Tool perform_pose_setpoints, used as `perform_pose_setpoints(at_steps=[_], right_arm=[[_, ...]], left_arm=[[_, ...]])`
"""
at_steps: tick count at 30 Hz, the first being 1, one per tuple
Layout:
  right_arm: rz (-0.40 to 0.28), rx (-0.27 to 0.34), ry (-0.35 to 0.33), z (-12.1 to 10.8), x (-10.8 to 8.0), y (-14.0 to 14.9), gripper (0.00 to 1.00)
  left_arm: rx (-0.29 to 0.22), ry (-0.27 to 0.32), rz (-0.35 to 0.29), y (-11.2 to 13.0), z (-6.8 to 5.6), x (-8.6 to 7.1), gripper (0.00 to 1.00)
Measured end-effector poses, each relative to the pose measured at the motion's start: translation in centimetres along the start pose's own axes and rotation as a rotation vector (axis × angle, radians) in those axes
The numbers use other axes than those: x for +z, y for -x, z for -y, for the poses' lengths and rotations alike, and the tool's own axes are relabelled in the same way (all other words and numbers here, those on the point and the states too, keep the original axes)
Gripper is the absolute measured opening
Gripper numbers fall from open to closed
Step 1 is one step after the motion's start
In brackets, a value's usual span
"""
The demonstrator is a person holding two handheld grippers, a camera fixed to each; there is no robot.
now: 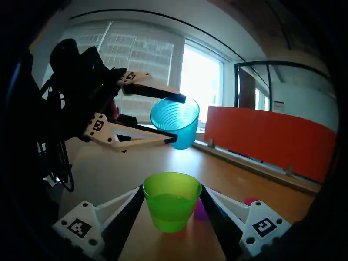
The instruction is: Pour water
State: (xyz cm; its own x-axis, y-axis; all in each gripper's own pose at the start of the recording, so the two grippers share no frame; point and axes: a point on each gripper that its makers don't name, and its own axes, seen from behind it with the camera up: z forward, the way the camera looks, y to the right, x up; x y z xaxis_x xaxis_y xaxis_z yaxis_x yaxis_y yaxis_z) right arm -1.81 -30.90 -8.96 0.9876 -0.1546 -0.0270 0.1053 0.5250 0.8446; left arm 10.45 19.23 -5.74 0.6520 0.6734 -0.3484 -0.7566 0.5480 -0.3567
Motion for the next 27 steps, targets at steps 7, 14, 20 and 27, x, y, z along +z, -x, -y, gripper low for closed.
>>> perform_pose_setpoints(at_steps=[7,14,20,27], right_arm=[[-0.002,-0.001,0.004,-0.1,-0.1,-0.1,0.94],[0.001,-0.004,0.01,-0.4,-0.3,-0.2,0.94],[0.002,-0.004,0.015,-0.6,-0.4,-0.3,0.94],[0.004,-0.007,0.018,-0.7,-0.6,-0.5,0.94]], left_arm=[[-0.124,0.025,0.007,0.4,0.0,-0.4,0.88],[-0.244,0.054,0.02,1.3,0.0,-0.1,0.88],[-0.389,0.1,0.017,1.6,-0.8,0.2,0.88],[-0.57,0.152,0.003,1.7,-1.3,0.0,0.88]])
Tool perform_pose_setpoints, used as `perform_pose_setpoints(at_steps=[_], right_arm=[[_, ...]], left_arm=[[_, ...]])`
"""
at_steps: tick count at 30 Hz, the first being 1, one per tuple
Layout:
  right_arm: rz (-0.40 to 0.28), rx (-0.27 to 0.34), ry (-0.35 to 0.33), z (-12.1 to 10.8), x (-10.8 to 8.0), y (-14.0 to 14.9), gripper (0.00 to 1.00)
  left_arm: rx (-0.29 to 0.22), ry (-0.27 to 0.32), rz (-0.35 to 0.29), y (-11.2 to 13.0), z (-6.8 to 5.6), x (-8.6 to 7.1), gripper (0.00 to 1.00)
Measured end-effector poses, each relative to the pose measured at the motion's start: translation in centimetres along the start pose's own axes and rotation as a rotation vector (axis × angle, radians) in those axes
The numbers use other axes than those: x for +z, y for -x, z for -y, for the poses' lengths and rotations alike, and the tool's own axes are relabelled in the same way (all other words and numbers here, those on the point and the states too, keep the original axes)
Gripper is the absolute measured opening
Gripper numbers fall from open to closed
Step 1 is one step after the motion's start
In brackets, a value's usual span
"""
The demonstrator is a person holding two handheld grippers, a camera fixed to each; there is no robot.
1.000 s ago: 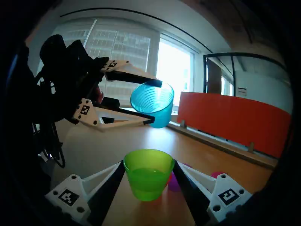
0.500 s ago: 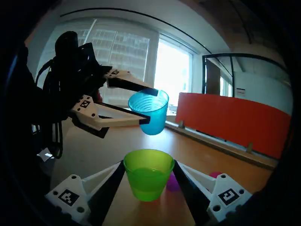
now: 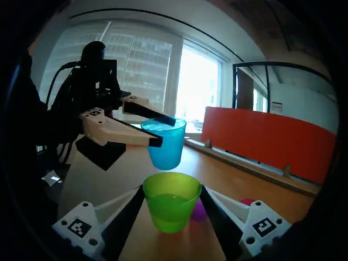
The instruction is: Pour water
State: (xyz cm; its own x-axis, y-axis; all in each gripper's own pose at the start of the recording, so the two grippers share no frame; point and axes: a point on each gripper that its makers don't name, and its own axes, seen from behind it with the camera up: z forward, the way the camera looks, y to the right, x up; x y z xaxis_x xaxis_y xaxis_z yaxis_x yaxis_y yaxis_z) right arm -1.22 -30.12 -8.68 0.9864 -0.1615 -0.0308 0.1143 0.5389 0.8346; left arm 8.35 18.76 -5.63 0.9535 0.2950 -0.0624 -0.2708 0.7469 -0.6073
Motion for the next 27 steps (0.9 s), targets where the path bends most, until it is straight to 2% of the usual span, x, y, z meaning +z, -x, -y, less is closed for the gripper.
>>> perform_pose_setpoints(at_steps=[2,5,13,21,27], right_arm=[[0.001,-0.002,0.0,0.0,0.0,0.0,0.94],[0.002,-0.004,0.0,0.0,-0.1,-0.1,0.94],[0.007,-0.004,0.004,-0.4,-0.2,-0.2,0.94],[0.023,-0.002,0.012,-0.9,-0.6,0.1,0.94],[0.043,-0.001,0.019,-1.7,-0.9,0.5,0.94]], left_arm=[[-0.041,0.007,0.003,0.3,0.1,-0.1,0.88],[-0.067,-0.001,0.003,0.4,0.7,-0.1,0.88],[-0.102,-0.014,0.028,1.7,1.3,0.1,0.88],[-0.164,-0.008,0.046,3.1,1.9,0.1,0.88],[-0.172,-0.008,0.071,4.4,2.1,0.1,0.88]])
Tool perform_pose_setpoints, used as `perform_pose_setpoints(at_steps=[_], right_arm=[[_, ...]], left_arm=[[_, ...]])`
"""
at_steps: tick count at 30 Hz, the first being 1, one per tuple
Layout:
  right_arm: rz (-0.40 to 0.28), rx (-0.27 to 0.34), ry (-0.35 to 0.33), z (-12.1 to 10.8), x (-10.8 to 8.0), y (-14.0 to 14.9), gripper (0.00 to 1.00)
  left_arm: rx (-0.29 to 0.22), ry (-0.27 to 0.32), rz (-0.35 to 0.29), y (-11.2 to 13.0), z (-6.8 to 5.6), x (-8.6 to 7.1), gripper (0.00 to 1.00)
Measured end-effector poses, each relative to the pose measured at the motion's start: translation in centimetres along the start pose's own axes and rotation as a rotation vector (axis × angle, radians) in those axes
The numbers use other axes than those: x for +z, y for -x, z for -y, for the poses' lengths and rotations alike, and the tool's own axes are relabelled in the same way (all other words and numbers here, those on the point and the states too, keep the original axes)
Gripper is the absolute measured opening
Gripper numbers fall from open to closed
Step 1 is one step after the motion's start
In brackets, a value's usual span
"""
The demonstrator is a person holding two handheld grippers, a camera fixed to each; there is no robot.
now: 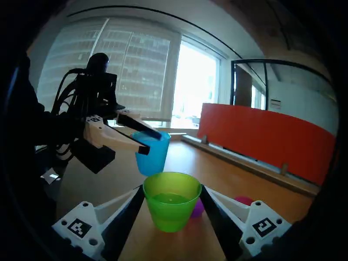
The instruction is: Pour water
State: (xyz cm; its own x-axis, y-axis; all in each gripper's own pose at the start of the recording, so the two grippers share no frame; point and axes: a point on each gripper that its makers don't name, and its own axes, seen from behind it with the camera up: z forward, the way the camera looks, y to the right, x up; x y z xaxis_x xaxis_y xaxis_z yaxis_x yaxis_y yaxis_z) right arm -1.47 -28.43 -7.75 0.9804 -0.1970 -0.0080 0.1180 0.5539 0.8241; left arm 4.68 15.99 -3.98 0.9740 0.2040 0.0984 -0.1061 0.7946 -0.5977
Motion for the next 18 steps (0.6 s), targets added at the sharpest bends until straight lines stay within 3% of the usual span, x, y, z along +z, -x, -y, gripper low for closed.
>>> perform_pose_setpoints(at_steps=[18], right_arm=[[0.095,-0.008,0.016,-2.1,-1.1,2.8,0.94]], left_arm=[[-0.025,-0.022,0.069,4.1,1.7,0.4,0.88]])
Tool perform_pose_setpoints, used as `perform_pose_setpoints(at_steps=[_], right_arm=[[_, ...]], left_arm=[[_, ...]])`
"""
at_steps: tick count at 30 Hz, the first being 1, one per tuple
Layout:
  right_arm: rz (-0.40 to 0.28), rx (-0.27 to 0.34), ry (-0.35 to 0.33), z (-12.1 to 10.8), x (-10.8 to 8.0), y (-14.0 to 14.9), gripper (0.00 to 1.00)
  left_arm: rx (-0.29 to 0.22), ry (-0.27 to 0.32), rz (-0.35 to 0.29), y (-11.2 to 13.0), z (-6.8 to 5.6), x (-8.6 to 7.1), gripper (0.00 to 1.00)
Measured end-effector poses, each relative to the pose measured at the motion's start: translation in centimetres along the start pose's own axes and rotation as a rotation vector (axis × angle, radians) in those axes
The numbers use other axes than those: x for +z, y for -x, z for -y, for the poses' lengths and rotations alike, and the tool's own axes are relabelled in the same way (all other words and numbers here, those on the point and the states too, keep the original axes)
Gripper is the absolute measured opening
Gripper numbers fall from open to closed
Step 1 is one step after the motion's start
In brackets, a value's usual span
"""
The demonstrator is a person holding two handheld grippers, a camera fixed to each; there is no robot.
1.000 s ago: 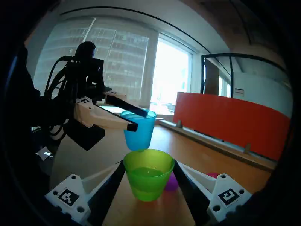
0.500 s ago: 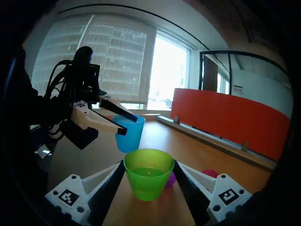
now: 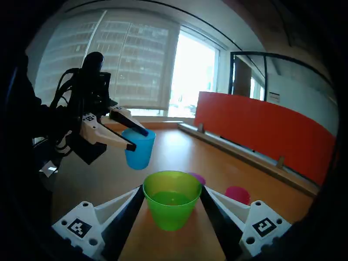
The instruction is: Pour water
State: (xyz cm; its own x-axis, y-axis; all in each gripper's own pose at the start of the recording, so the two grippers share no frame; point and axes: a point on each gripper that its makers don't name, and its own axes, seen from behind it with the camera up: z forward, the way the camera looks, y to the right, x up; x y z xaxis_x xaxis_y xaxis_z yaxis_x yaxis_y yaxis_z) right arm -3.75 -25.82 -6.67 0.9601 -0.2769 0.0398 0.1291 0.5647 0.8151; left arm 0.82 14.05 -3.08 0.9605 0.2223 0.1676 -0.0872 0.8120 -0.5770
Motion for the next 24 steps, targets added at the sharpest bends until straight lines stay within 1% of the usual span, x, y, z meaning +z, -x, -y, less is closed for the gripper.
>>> perform_pose_setpoints(at_steps=[3,8,15,24], right_arm=[[0.016,-0.003,0.006,-0.4,-0.2,0.5,0.94],[0.039,-0.002,0.016,-1.1,-0.5,1.5,0.94],[0.067,0.003,0.029,-1.8,-0.9,2.6,0.94],[0.101,0.012,0.044,-2.5,-1.1,4.2,0.94]], left_arm=[[0.0,-0.005,0.014,0.8,0.2,0.0,0.88],[-0.008,-0.002,0.027,1.8,0.2,0.1,0.88],[-0.021,-0.012,0.049,3.4,0.6,0.4,0.88],[-0.033,-0.009,0.077,5.3,0.4,0.9,0.88]])
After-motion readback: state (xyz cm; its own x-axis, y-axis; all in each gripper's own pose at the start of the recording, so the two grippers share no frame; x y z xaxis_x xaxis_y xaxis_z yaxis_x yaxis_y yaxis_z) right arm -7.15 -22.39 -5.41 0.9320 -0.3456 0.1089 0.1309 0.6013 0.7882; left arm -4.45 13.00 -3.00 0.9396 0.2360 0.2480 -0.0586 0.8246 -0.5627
